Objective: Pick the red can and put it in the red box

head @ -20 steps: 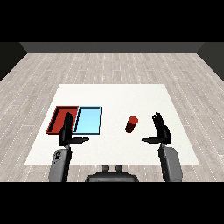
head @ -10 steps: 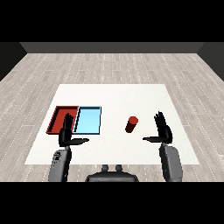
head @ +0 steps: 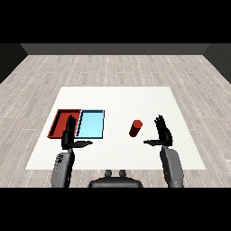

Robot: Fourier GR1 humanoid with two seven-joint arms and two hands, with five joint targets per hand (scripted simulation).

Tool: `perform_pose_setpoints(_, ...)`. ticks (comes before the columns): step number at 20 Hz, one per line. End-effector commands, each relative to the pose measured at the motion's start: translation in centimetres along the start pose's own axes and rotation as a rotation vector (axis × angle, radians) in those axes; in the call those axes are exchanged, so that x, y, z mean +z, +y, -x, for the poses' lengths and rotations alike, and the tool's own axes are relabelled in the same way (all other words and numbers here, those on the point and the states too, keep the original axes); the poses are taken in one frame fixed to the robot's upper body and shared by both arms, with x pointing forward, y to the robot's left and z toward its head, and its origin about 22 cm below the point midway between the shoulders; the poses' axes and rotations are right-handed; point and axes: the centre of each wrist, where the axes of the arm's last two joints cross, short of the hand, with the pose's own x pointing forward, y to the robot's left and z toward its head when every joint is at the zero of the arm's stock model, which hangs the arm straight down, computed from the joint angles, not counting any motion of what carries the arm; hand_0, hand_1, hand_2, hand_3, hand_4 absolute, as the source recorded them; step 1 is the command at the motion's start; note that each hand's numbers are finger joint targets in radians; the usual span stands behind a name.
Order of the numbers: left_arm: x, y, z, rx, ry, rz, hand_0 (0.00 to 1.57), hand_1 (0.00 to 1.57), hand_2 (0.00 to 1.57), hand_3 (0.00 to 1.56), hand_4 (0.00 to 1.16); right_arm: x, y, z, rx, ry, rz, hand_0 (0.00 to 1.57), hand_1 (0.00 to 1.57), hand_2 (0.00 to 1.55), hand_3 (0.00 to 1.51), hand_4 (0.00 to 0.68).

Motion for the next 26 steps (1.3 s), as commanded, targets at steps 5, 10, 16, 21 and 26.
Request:
perform_pose_setpoints(5, 1.0, 0.0, -1.0, 0.009, 0.0, 0.0, 0.0, 0.0, 0.0, 0.0, 0.0, -2.9, 0.7, 3.1, -0.047, 0.031, -0.019, 0.0, 0.0, 0.0, 0.0, 0.0)
perform_pose_setpoints(10, 0.1, 1.0, -2.0, 0.007, -0.026, -0.014, 0.0, 0.0, 0.0, 0.0, 0.0, -4.6, 0.0, 2.5, -0.081, 0.054, 0.0, 0.0, 0.0, 0.0, 0.0, 0.0)
perform_pose_setpoints(16, 1.3, -0.4, -0.9, 0.027, 0.001, -0.008, 0.0, 0.0, 0.0, 0.0, 0.0, -2.8, 3.5, 4.3, -0.119, 0.045, 0.02, 0.0, 0.0, 0.0, 0.0, 0.0)
perform_pose_setpoints(21, 0.7, 1.6, -0.4, 0.049, 0.008, -0.011, 0.0, 0.0, 0.0, 0.0, 0.0, -2.4, 3.8, 5.1, -0.122, 0.081, -0.018, 0.0, 0.0, 0.0, 0.0, 0.0)
perform_pose_setpoints(26, 0.3, -1.0, -0.7, 0.015, -0.009, -0.011, 0.0, 0.0, 0.0, 0.0, 0.0, -3.8, 5.6, 7.3, -0.167, 0.094, 0.021, 0.0, 0.0, 0.0, 0.0, 0.0)
